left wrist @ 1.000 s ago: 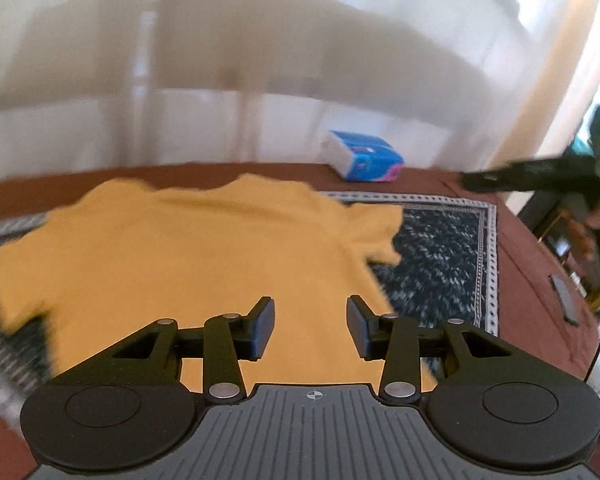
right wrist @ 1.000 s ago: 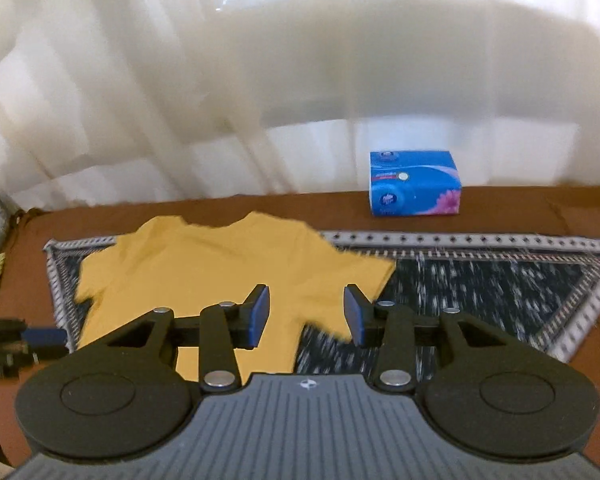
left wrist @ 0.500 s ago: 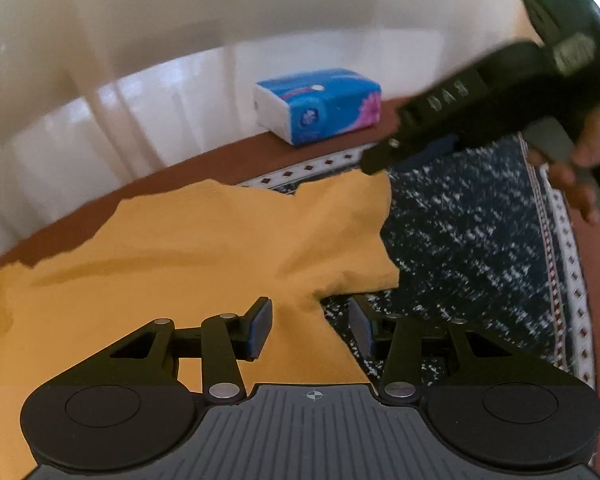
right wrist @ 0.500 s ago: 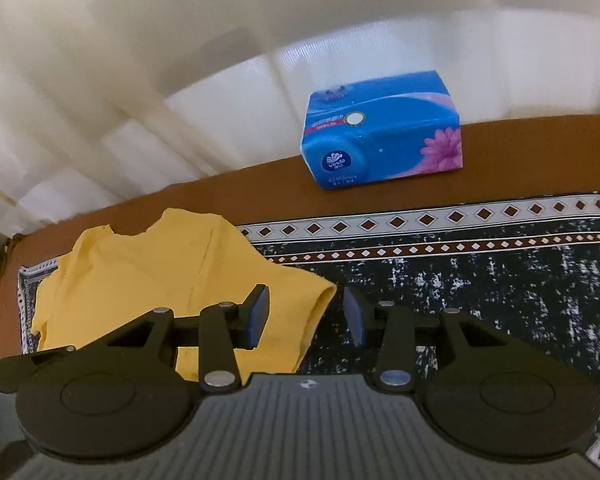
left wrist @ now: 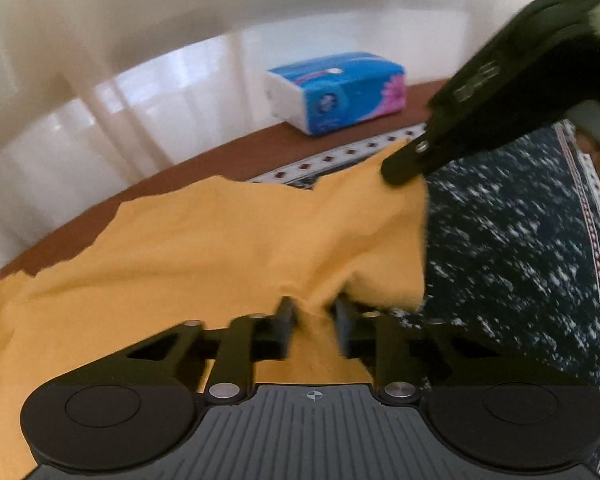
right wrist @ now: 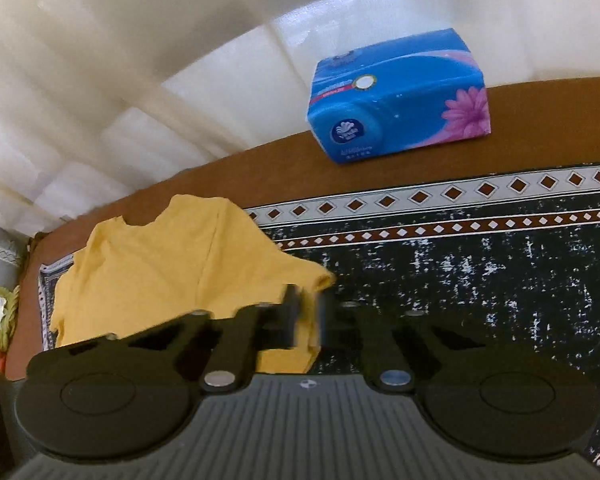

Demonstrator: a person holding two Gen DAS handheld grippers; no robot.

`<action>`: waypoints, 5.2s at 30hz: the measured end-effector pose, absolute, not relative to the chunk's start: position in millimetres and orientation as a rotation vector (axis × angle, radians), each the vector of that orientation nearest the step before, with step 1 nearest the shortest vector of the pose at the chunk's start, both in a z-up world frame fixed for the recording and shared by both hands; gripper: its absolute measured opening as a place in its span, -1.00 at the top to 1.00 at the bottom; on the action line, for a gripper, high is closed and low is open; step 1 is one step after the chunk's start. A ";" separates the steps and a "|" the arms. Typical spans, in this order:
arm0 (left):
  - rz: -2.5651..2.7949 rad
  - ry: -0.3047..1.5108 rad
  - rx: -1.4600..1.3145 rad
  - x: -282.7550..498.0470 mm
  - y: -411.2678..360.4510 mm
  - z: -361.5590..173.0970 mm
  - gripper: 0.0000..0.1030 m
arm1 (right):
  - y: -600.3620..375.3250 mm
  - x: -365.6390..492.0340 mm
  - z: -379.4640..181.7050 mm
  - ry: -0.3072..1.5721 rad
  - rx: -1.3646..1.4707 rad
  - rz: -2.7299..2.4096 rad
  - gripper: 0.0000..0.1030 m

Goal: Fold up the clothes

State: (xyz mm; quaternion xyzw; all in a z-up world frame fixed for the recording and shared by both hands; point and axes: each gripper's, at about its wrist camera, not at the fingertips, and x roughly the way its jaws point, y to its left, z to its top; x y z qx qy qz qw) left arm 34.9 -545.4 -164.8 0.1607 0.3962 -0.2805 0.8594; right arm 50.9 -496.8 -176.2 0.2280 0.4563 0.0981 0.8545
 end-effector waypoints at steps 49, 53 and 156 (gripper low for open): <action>-0.554 1.053 -0.411 132.6 -394.6 -155.8 -0.04 | -364.8 48.8 -140.7 0.882 0.003 0.403 -0.13; -0.554 1.057 -0.384 137.4 -396.9 -156.9 0.92 | -354.8 57.6 -145.4 0.926 -0.079 0.483 0.63; -0.272 0.807 -0.499 33.9 -118.0 -161.4 -0.38 | 42.8 197.9 -128.0 1.058 -0.235 0.685 0.97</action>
